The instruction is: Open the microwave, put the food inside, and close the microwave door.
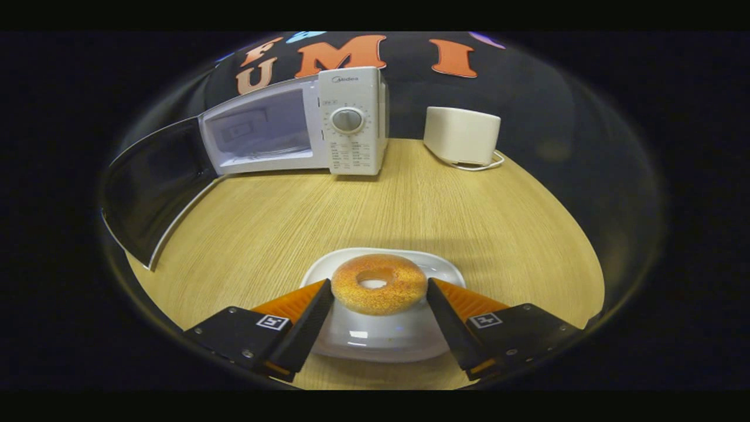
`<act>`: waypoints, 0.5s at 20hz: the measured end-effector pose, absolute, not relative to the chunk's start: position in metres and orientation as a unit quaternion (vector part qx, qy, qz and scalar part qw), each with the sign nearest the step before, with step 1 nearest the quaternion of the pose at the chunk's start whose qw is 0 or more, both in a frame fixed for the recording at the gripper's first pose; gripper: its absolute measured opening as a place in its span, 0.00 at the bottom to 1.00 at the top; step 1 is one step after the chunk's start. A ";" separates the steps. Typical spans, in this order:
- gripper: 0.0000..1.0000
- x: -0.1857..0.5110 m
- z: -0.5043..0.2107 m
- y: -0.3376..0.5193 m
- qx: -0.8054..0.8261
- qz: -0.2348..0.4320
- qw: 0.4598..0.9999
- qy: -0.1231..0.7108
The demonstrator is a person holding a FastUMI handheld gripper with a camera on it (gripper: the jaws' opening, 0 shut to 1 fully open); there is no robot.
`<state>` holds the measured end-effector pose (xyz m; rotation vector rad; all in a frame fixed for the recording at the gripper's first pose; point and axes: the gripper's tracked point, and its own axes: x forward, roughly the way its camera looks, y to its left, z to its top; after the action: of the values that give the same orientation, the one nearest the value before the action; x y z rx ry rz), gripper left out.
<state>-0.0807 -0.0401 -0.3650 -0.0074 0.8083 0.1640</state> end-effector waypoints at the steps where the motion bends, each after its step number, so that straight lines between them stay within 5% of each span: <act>1: 0.88 -0.081 -0.363 -0.040 -0.003 0.080 0.917 0.392; 5: 0.71 -0.071 -0.346 -0.038 0.018 0.076 0.924 0.376; 10: 0.69 -0.050 -0.308 -0.020 0.040 0.071 0.936 0.344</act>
<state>-0.0500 -0.0204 -0.3079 0.0810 0.7023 0.1446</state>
